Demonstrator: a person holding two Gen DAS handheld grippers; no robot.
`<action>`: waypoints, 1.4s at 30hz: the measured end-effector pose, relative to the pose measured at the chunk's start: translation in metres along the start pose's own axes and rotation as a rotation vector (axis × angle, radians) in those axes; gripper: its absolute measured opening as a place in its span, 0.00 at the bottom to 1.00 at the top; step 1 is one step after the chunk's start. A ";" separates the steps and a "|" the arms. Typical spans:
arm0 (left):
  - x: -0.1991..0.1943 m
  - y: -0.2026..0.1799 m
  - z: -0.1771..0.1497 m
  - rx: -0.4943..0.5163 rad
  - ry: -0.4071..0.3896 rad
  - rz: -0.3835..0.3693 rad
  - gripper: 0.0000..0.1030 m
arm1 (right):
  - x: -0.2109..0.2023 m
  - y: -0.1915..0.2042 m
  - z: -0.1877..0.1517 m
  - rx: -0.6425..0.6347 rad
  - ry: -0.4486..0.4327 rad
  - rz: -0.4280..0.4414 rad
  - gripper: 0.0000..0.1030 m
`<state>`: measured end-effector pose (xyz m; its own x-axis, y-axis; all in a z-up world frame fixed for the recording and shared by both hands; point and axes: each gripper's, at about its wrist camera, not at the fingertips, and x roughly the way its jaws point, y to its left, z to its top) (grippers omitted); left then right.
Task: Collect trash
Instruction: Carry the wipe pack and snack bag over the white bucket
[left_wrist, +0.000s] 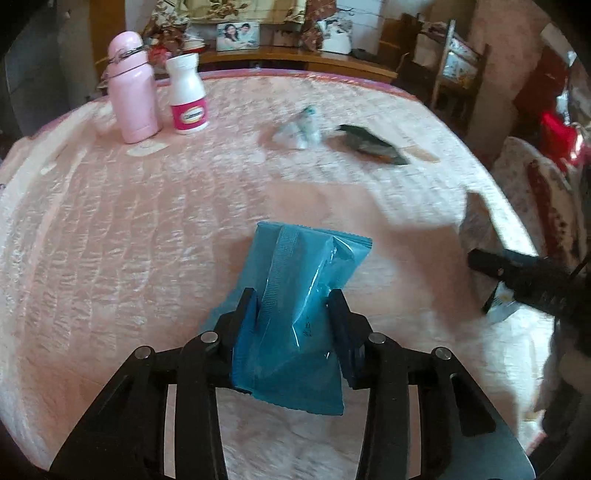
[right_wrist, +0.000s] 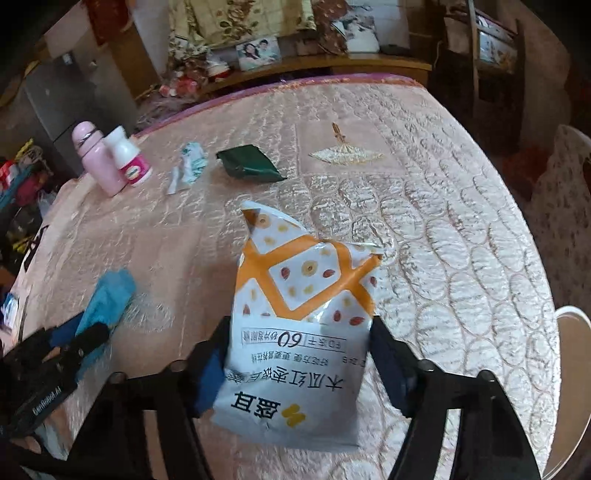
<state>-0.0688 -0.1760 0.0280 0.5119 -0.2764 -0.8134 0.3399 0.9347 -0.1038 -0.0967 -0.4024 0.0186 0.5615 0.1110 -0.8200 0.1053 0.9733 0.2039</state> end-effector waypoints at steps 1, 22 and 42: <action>-0.003 -0.004 0.000 0.003 -0.004 -0.006 0.34 | -0.004 0.000 -0.002 -0.005 -0.005 0.005 0.59; -0.034 -0.168 0.001 0.185 -0.055 -0.194 0.32 | -0.124 -0.100 -0.065 0.058 -0.113 -0.056 0.59; -0.016 -0.315 -0.012 0.336 0.021 -0.360 0.32 | -0.162 -0.241 -0.120 0.273 -0.098 -0.215 0.60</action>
<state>-0.1936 -0.4631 0.0663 0.3004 -0.5612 -0.7712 0.7300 0.6557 -0.1928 -0.3109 -0.6305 0.0381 0.5774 -0.1231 -0.8072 0.4374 0.8814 0.1784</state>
